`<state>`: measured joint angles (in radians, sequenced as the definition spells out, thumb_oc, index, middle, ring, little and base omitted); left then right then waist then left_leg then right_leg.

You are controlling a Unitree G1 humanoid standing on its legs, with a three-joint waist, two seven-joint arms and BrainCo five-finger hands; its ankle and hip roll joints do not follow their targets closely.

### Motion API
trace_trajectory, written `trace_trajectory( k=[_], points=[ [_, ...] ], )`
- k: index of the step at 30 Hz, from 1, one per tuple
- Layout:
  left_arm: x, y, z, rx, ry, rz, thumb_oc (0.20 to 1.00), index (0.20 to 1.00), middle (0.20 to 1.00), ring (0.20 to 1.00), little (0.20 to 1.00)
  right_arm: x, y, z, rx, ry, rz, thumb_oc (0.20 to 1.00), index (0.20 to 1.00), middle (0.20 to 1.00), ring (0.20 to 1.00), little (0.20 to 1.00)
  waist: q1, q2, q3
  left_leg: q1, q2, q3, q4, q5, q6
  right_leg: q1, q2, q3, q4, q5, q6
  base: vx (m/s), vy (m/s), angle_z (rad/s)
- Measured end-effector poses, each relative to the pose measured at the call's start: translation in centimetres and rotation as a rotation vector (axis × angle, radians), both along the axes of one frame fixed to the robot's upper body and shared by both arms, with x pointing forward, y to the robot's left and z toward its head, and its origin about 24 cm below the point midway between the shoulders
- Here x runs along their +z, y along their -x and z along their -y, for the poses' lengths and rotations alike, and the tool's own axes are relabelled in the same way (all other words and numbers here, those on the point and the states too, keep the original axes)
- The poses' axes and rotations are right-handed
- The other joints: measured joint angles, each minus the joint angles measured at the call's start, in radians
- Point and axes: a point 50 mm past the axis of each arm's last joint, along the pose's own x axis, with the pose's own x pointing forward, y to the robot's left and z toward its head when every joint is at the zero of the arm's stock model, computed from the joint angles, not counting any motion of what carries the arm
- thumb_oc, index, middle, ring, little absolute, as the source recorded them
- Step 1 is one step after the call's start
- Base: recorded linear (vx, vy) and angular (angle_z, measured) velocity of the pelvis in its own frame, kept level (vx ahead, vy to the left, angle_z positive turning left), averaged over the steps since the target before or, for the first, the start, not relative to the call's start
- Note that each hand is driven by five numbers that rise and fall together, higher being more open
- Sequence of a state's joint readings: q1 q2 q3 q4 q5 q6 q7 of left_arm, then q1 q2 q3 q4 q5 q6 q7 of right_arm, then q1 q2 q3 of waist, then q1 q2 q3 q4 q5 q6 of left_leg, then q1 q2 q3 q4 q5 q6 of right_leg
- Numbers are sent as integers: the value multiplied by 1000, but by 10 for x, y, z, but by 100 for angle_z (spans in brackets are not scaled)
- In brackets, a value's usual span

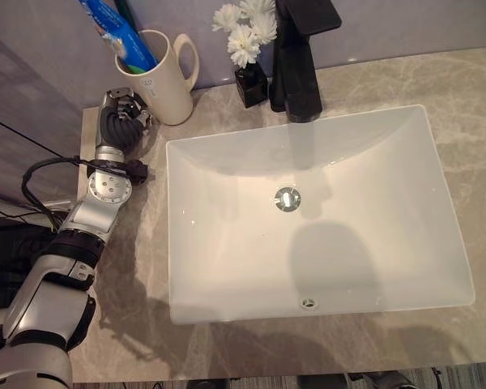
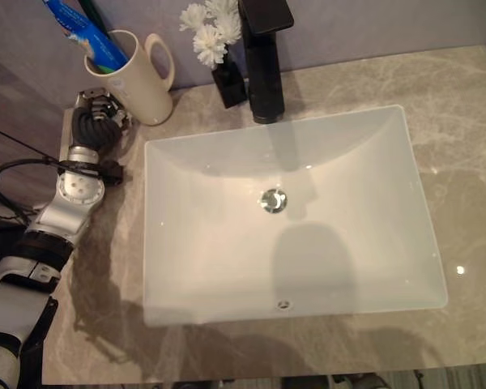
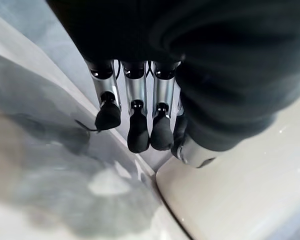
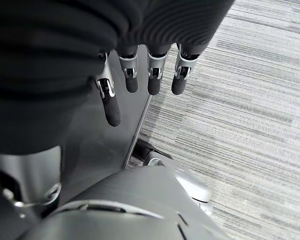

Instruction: Put brush and paste in cup on sink, flatten towel.

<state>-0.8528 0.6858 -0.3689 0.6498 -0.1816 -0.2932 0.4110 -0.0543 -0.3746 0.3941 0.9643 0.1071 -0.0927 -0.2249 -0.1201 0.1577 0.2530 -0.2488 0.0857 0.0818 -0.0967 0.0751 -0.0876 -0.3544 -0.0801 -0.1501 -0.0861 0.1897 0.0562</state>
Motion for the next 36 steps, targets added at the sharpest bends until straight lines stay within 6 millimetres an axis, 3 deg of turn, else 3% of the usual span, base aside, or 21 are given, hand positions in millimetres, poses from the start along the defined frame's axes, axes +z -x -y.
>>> trace_trajectory(
  k=[3,13,23,27,29,31,36],
  points=[
    [3,-3,10,-21,15,16,200,200,200,200,200,2,-1,6,-31,10,18,1000,1000,1000,1000,1000,-7,28,12,-2,-8,-16,0,-1,1,5,-10,-15,0,-2,3,7,-11,13],
    [12,-6,24,-58,33,43,200,200,200,200,200,2,0,6,-66,4,27,1000,1000,1000,1000,1000,-24,30,13,-13,-23,-26,0,1,9,4,-28,-30,0,-3,6,2,-4,6],
    [8,-5,17,-19,60,47,200,200,200,200,200,2,-1,4,-65,-2,33,1000,1000,1000,1000,1000,-30,29,13,-6,-21,-19,0,1,10,9,-25,-26,0,-3,7,1,1,-1],
    [-10,0,6,39,102,23,200,200,200,200,200,0,1,3,-69,-3,23,1000,1000,1000,1000,1000,-42,26,15,24,-18,-17,-1,-2,13,37,-21,-23,0,-8,9,-1,1,-3],
    [-22,15,-8,87,120,41,200,200,200,200,200,0,0,3,-70,-4,21,1000,1000,1000,1000,1000,-38,14,20,42,-15,-12,-1,-9,12,57,-19,-22,1,-6,8,19,5,-9],
    [-46,31,-15,110,95,3,200,200,200,200,200,-5,12,7,-86,4,-10,1000,1000,1000,1000,1000,-42,6,19,81,-10,-13,-1,-14,11,97,-13,-23,0,-12,6,1,6,1],
    [-71,76,-50,238,103,10,200,200,200,200,200,-12,29,7,-112,-12,-63,1000,1000,1000,1000,1000,10,-52,0,109,-5,-20,-1,-19,8,121,-8,-26,0,-19,2,9,6,3]
  ],
)
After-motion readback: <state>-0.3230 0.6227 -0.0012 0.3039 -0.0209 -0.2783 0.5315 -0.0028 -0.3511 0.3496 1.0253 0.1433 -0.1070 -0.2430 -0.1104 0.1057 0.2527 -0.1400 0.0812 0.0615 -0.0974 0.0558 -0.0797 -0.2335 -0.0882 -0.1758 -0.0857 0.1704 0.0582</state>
